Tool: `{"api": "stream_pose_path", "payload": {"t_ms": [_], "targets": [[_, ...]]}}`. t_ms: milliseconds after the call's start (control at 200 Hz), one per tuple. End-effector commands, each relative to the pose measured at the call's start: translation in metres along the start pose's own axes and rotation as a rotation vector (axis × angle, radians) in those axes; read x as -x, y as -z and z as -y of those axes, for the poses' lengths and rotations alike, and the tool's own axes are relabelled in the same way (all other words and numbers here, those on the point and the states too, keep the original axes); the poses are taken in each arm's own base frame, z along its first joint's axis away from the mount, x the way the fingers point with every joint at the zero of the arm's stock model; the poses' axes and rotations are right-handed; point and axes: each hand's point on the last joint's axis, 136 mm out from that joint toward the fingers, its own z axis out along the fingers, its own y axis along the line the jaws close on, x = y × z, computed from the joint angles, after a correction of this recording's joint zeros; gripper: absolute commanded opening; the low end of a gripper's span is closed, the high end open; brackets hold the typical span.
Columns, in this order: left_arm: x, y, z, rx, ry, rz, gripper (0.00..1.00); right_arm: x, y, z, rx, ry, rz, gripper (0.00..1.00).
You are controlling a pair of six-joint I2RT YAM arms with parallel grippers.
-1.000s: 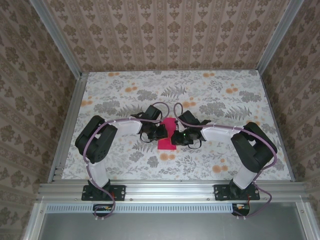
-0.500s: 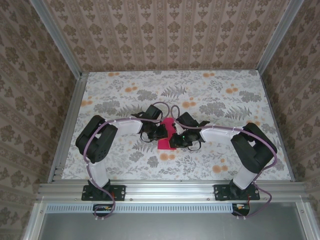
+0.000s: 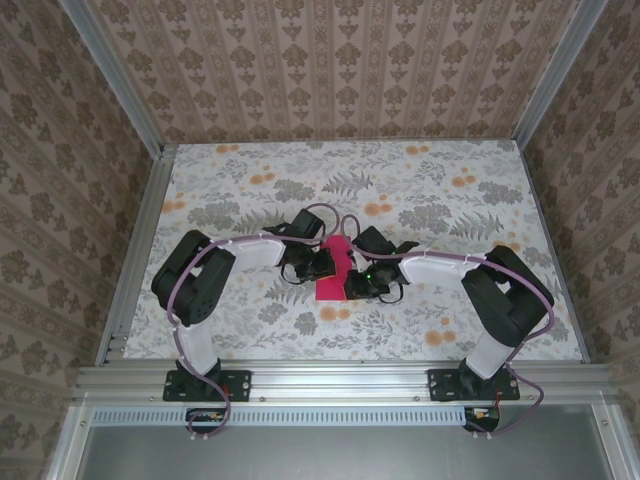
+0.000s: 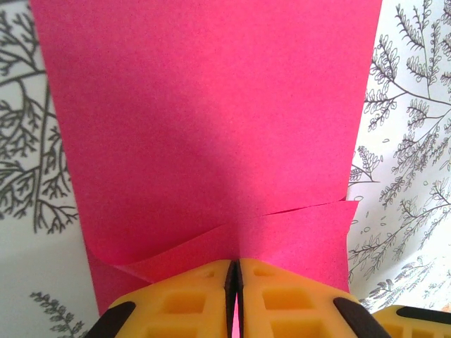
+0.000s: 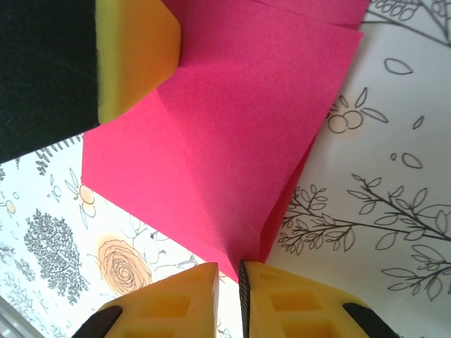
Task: Fold a paper plane with a square sheet of paper (pick it up from the middle)
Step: Fold the triangle a second time at the center of the table.
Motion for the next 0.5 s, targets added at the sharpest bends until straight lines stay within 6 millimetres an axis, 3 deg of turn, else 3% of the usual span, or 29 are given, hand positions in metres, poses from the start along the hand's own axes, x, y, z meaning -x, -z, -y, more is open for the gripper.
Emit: {"api": "stream_pose_path", "payload": {"t_ms": [0,350,500], "targets": [[-0.016,-0.009,-0.043,0.166,0.066,-0.049,0.13,-0.002,-0.003,0.008,-0.051,0.007,-0.023,0.18],[-0.009,-0.004,-0.030,0.125,0.041,-0.036,0.14,-0.002,-0.006,0.014,-0.081,-0.014,-0.026,0.16],[-0.011,-0.006,-0.033,0.134,0.045,-0.043,0.14,0.009,0.011,0.002,-0.049,-0.007,0.043,0.16]]}}
